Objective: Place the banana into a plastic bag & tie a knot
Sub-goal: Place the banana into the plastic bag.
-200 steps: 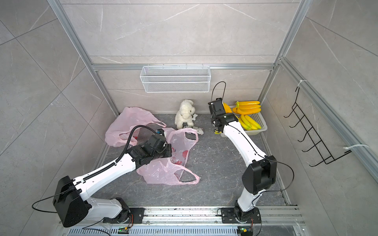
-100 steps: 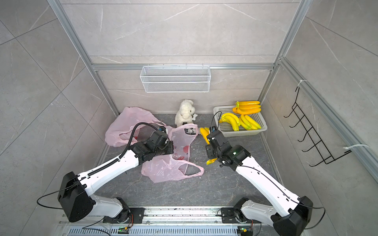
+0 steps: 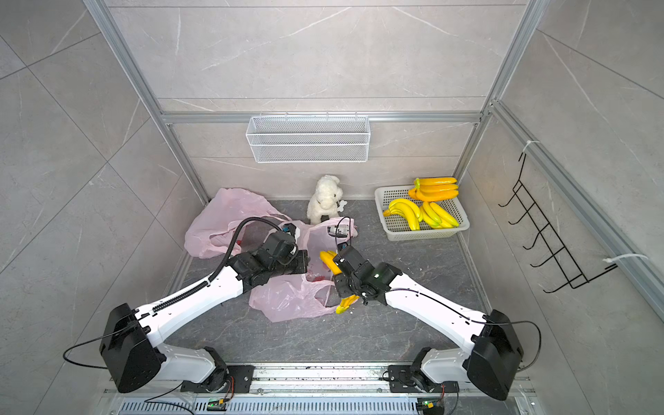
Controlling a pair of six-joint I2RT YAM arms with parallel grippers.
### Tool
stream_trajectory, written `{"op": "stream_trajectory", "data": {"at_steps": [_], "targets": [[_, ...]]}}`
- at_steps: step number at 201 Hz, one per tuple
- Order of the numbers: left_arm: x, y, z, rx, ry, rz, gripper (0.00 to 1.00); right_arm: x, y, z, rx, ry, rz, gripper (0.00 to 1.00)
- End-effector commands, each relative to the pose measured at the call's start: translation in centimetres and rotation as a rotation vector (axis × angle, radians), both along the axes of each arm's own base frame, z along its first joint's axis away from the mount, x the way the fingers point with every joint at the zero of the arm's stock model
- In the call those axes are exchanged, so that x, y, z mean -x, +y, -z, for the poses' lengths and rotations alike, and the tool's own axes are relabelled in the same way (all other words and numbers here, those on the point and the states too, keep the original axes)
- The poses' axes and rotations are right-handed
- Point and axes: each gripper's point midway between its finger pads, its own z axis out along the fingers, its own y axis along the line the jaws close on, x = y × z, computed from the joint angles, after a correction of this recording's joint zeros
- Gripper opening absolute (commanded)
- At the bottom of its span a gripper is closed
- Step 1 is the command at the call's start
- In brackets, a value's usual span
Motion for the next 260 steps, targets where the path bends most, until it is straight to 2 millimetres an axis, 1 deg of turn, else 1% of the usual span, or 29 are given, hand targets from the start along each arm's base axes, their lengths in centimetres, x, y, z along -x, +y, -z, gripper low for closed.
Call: {"op": "stream_trajectory", "data": {"at_steps": [1,14,30,41,52,66,74,84,97,115,143,159,179,198,213,247,260], "targets": [[1.7,-1.1,-2.5,0.033,-0.1,0.113,0.0,-1.0,2.2,-1.3,-0.087,-0.016,-0.002,0.1],[2.4,-1.0,-2.4,0.01,-0.123,0.136,0.0,-1.1,2.4,-1.6,-0.086,-0.02,-0.009,0.1],[3.2,-0.8,-2.3,0.001,-0.14,0.168,0.0,-1.1,2.1,-2.0,-0.07,-0.033,-0.014,0.1],[3.5,-0.3,-2.0,-0.021,-0.151,0.169,0.0,-1.0,2.0,-2.4,-0.064,-0.035,-0.033,0.11],[3.4,0.6,-1.6,-0.047,-0.153,0.139,0.0,-0.5,2.2,-2.9,-0.079,-0.019,-0.059,0.11],[2.9,2.0,-1.0,-0.111,-0.147,0.079,0.0,0.8,2.9,-3.7,-0.133,0.012,-0.111,0.1],[2.7,2.5,-0.9,-0.138,-0.154,0.066,0.0,1.4,2.9,-4.0,-0.151,0.02,-0.123,0.11],[2.4,3.0,-0.8,-0.16,-0.163,0.049,0.0,1.9,2.3,-4.3,-0.148,0.019,-0.124,0.12],[2.2,3.1,-0.7,-0.161,-0.171,0.053,0.0,2.3,1.5,-4.3,-0.122,0.019,-0.123,0.13],[2.2,2.6,-1.0,-0.149,-0.196,0.086,0.0,2.6,0.7,-3.9,-0.079,0.028,-0.119,0.13],[2.4,3.0,-1.0,-0.179,-0.211,0.106,0.0,1.7,-1.9,-3.5,0.046,-0.008,-0.055,0.14],[3.0,2.9,-1.0,-0.172,-0.223,0.142,0.0,1.1,-2.6,-3.9,0.089,-0.039,-0.043,0.14],[3.9,2.6,-0.9,-0.175,-0.243,0.193,0.0,0.5,-2.3,-4.5,0.084,-0.065,-0.055,0.14],[4.8,2.2,-1.0,-0.193,-0.266,0.238,0.0,0.1,-1.9,-4.6,0.092,-0.076,-0.07,0.14],[5.1,2.3,-1.1,-0.215,-0.275,0.251,0.0,-0.1,-1.7,-4.7,0.101,-0.082,-0.091,0.13],[5.1,3.3,-1.1,-0.258,-0.296,0.244,0.0,-0.1,-2.4,-5.4,0.167,-0.112,-0.137,0.13],[5.2,3.3,-1.3,-0.257,-0.308,0.254,0.0,0.0,-2.6,-5.2,0.185,-0.108,-0.148,0.12]]}}
